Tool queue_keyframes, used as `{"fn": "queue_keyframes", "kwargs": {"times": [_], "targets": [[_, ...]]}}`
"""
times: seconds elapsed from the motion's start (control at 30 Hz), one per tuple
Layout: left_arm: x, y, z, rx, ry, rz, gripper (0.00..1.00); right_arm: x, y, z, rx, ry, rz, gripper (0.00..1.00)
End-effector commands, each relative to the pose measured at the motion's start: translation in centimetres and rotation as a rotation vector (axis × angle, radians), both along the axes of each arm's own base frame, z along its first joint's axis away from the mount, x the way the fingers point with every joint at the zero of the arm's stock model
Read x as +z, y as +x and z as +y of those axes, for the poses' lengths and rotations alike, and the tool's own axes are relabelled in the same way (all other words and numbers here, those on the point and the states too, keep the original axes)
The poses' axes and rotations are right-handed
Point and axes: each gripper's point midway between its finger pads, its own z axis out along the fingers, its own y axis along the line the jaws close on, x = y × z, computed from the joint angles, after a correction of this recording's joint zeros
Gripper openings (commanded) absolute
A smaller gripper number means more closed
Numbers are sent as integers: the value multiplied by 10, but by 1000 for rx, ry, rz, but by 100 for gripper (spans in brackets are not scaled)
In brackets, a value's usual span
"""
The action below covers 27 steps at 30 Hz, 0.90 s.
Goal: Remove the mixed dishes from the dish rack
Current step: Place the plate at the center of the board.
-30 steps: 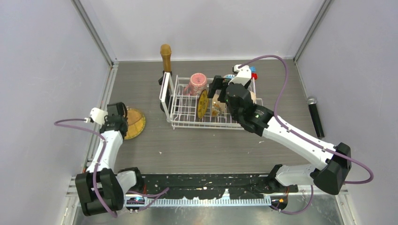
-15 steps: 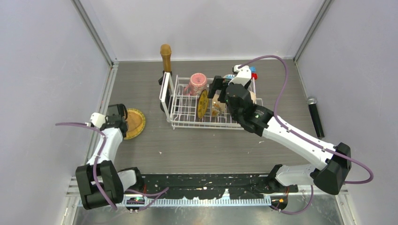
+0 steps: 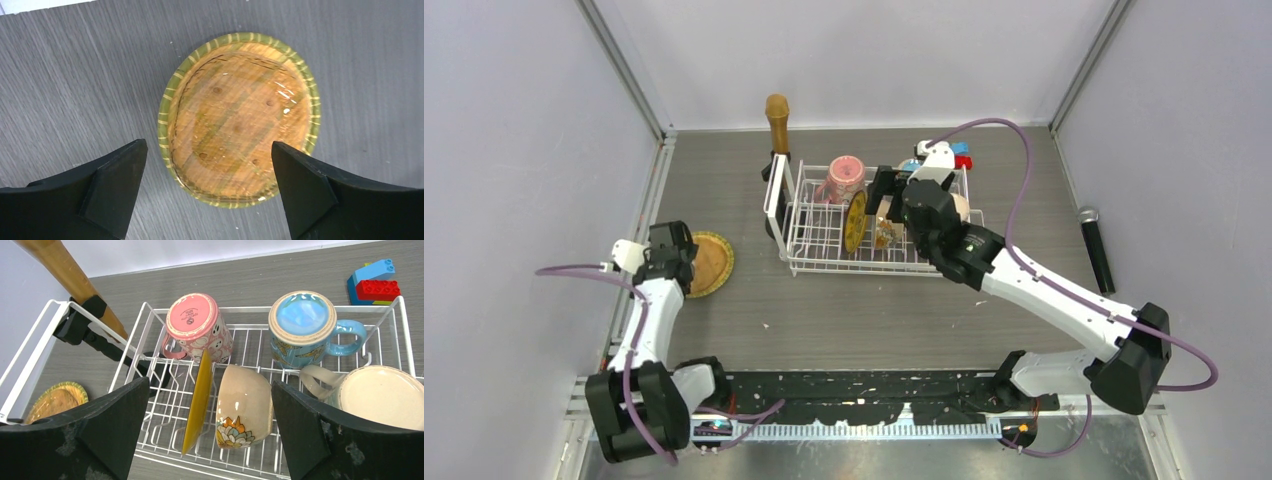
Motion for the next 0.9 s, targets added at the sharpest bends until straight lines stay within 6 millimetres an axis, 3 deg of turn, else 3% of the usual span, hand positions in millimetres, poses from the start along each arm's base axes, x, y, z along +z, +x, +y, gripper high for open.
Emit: {"fn": "queue_keyframes", "kwargs": {"times": [0.0,0.1,0.2,0.3,0.37,0.67,0.87], "targets": [[42,9,2,-22,33,-116,100,15,2,10,39,6,-7,99],[69,27,-14,-173,30,-228,100,11,5,17,57,-16,13,99],[107,54,-56,-467,-13,-395,100,6,7,23,72,-38,31,98],[143,62,-96,-719,-48,-517,100,0,12,30,77,-60,61,96],[160,60,-109,-799,-47,-557,100,-5,15,35,76,-68,82,93],[177,42,-113,-848,22,-591,100,-30,35,53,63,-133,141,82],[172,40,-105,-807,43,-556,100,-50,48,63,77,-135,218,63]]}}
